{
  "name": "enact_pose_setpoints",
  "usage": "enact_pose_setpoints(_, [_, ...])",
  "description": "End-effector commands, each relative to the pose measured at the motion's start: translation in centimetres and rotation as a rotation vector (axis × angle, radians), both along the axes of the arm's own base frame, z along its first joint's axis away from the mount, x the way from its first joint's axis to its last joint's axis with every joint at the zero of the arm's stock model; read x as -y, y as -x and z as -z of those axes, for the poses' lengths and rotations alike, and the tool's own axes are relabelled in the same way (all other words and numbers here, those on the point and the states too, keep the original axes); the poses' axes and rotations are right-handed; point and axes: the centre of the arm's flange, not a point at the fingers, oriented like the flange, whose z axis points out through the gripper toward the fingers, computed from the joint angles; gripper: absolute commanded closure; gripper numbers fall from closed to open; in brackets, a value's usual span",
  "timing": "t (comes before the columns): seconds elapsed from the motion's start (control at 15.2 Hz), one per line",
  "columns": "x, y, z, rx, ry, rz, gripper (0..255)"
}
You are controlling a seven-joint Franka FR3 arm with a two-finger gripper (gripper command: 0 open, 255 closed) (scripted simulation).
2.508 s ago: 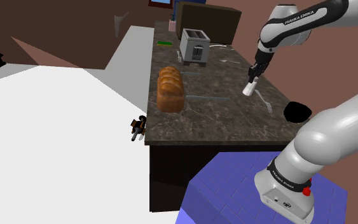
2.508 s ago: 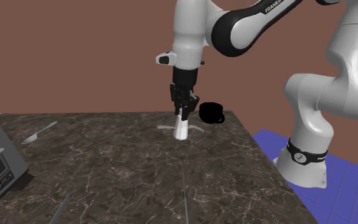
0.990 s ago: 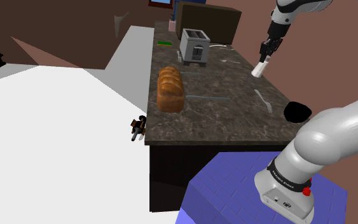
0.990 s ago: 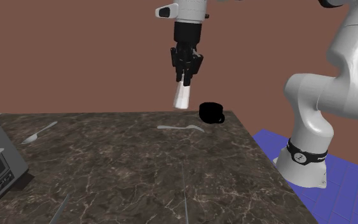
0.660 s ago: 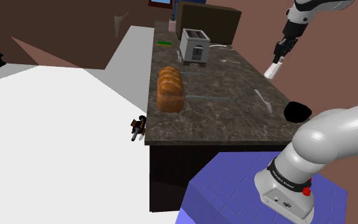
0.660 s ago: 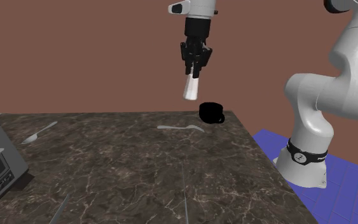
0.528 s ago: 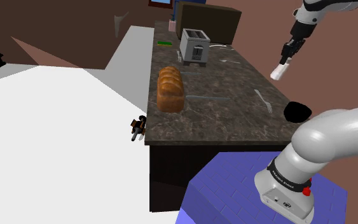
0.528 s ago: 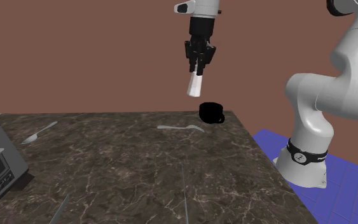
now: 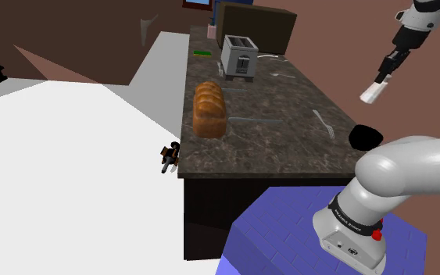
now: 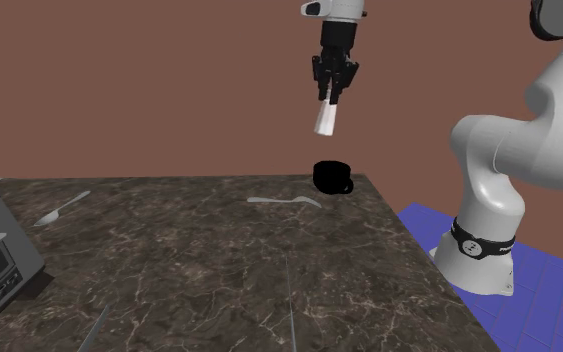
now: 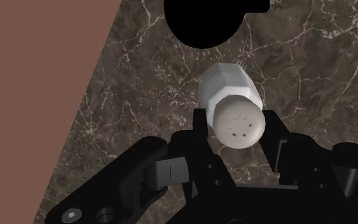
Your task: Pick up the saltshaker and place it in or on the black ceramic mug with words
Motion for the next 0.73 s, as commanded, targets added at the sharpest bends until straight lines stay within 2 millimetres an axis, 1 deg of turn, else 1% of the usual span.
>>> enact_pose_setpoints(0.0, [0.8,2.9,-0.5,-0.001,0.000,-0.001,255])
enact_pose_setpoints(0.07, [1.2,4.3,-0.7,-0.001,0.000,-0.001,255])
enact_pose_setpoints(0.66, [1.2,4.3,4.0,-0.001,0.000,-0.001,255])
